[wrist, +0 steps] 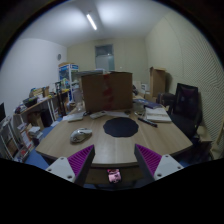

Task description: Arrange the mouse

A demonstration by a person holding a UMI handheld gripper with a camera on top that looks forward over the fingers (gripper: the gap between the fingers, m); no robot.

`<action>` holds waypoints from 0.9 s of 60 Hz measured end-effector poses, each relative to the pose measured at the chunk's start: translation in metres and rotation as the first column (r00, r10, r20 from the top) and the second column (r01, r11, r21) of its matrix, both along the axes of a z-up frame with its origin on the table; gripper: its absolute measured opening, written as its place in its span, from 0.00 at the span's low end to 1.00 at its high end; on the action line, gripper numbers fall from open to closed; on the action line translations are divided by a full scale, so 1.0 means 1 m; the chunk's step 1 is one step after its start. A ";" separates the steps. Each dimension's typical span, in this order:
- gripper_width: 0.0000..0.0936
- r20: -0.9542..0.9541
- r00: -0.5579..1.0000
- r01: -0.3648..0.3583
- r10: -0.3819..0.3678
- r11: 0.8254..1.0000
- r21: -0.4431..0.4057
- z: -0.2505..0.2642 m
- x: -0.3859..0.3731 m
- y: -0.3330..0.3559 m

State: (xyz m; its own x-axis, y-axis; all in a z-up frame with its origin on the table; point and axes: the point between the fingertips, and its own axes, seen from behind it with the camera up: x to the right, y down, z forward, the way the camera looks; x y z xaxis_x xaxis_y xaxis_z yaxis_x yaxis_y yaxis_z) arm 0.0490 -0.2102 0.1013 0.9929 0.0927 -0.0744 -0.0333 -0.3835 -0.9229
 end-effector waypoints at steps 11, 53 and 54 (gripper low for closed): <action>0.89 -0.004 0.997 -0.077 0.077 0.997 -0.016 -0.019 -0.054 0.024; 0.97 0.059 0.980 -0.175 0.189 0.967 -0.186 -0.113 -0.226 0.197; 0.96 0.061 0.981 -0.168 0.184 0.963 -0.212 -0.117 -0.225 0.195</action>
